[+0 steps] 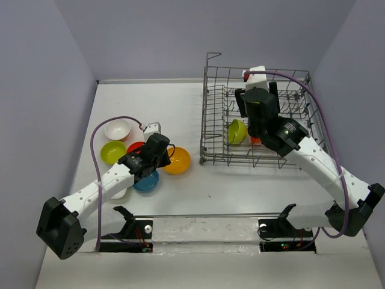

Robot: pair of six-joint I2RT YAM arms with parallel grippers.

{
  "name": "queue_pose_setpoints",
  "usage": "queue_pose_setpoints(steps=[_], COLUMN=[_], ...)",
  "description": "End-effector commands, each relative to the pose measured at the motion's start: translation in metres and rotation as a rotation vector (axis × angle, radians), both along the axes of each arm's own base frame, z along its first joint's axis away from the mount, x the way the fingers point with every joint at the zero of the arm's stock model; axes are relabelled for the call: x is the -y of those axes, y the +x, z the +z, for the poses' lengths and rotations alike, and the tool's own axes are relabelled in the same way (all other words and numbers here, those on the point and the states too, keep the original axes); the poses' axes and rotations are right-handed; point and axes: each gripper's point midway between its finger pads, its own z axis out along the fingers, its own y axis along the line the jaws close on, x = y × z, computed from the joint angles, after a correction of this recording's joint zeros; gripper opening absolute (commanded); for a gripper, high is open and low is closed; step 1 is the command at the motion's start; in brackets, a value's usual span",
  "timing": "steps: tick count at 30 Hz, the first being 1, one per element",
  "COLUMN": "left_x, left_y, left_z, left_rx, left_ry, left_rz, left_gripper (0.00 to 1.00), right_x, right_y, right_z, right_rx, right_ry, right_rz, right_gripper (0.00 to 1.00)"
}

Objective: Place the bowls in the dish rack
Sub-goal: Pick up the bowl from the corner of the board.

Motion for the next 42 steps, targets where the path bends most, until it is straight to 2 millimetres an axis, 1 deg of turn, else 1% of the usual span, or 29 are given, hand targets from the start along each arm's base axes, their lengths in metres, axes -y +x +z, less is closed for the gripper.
queue_pose_setpoints(steps=[1, 4, 7, 13, 18, 23, 29, 35, 40, 42], left_x=[-0.001, -0.005, -0.005, -0.007, -0.009, -0.013, -0.015, -0.012, -0.011, -0.01], left_y=[0.008, 0.009, 0.008, 0.01, 0.014, 0.01, 0.01, 0.01, 0.009, 0.009], left_z=[-0.001, -0.009, -0.022, -0.031, -0.039, -0.051, -0.055, -0.061, -0.067, -0.068], left_rx=[0.031, 0.019, -0.016, -0.024, -0.042, -0.067, -0.066, -0.079, -0.091, -0.092], left_ry=[-0.043, -0.047, -0.071, -0.086, -0.084, -0.089, -0.089, -0.098, -0.107, -0.11], left_rz=[0.046, 0.06, 0.067, 0.082, 0.087, 0.096, 0.102, 0.095, 0.096, 0.095], left_gripper=[0.39, 0.39, 0.4, 0.44, 0.45, 0.45, 0.45, 0.45, 0.44, 0.41], right_x=[-0.002, -0.003, -0.005, -0.005, -0.005, -0.005, -0.006, -0.008, -0.008, -0.007], right_y=[0.001, 0.001, 0.002, 0.002, 0.001, 0.001, 0.001, 0.002, 0.002, 0.002], right_z=[0.009, 0.008, 0.006, 0.005, 0.007, 0.006, 0.004, 0.003, 0.004, 0.004], right_rx=[0.041, 0.038, 0.034, 0.033, 0.037, 0.035, 0.03, 0.027, 0.029, 0.03], right_ry=[0.052, 0.052, 0.05, 0.049, 0.052, 0.052, 0.048, 0.049, 0.05, 0.051], right_rz=[0.008, 0.013, 0.018, 0.021, 0.024, 0.026, 0.032, 0.037, 0.038, 0.039], right_gripper=[0.73, 0.73, 0.73, 0.74, 0.74, 0.74, 0.74, 0.74, 0.74, 0.74])
